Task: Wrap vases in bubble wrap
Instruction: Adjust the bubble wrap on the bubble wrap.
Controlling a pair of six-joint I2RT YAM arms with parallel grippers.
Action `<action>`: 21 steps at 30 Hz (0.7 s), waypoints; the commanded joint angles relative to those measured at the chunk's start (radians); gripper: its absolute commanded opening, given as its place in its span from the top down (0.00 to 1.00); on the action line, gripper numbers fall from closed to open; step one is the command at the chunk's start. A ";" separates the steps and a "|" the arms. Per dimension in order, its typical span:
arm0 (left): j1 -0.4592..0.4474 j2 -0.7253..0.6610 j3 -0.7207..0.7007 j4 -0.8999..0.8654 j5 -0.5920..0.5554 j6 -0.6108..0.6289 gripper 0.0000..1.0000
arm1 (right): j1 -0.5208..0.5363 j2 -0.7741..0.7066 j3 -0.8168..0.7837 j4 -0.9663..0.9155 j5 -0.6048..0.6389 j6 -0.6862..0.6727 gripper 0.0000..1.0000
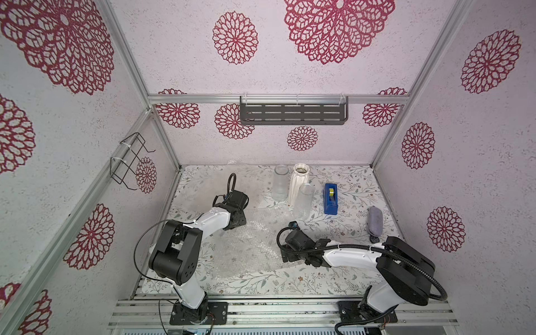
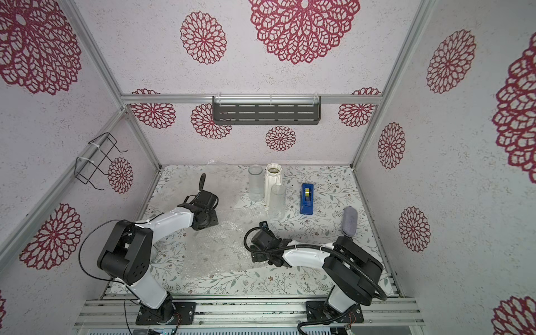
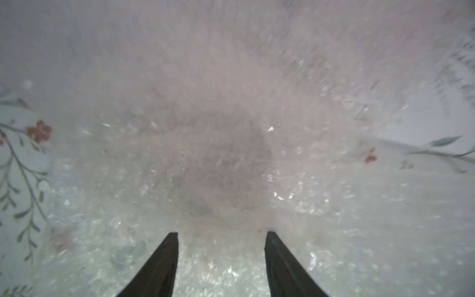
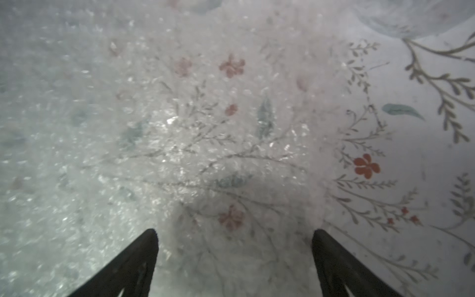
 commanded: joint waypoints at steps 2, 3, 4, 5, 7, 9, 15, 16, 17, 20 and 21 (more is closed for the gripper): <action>-0.031 -0.135 0.018 -0.082 -0.024 0.040 0.36 | 0.012 -0.065 0.051 -0.091 0.128 0.038 0.04; -0.041 -0.181 -0.012 -0.096 -0.030 0.013 0.35 | 0.010 -0.080 0.058 -0.107 0.167 0.025 0.03; -0.054 -0.246 -0.067 -0.102 -0.034 -0.027 0.32 | 0.003 -0.090 0.066 -0.117 0.204 -0.003 0.03; -0.064 -0.313 -0.142 -0.097 -0.021 -0.073 0.30 | -0.009 -0.090 0.076 -0.114 0.217 -0.039 0.02; -0.077 -0.420 -0.263 -0.057 0.041 -0.170 0.30 | -0.051 -0.061 0.109 -0.095 0.182 -0.107 0.02; -0.104 -0.498 -0.347 -0.038 0.060 -0.248 0.30 | -0.091 -0.009 0.164 -0.081 0.139 -0.153 0.02; -0.155 -0.563 -0.465 0.001 0.033 -0.372 0.36 | -0.148 0.226 0.396 -0.097 0.045 -0.229 0.02; -0.153 -0.547 -0.477 0.015 0.035 -0.379 0.39 | -0.154 0.270 0.437 -0.106 0.017 -0.258 0.02; -0.153 -0.525 -0.479 0.013 0.023 -0.378 0.42 | -0.155 0.318 0.480 -0.130 0.013 -0.289 0.02; -0.148 -0.457 -0.487 0.037 0.005 -0.363 0.42 | -0.158 0.418 0.567 -0.199 0.068 -0.330 0.02; -0.145 -0.438 -0.489 0.059 0.009 -0.348 0.44 | -0.161 0.432 0.572 -0.205 0.071 -0.332 0.02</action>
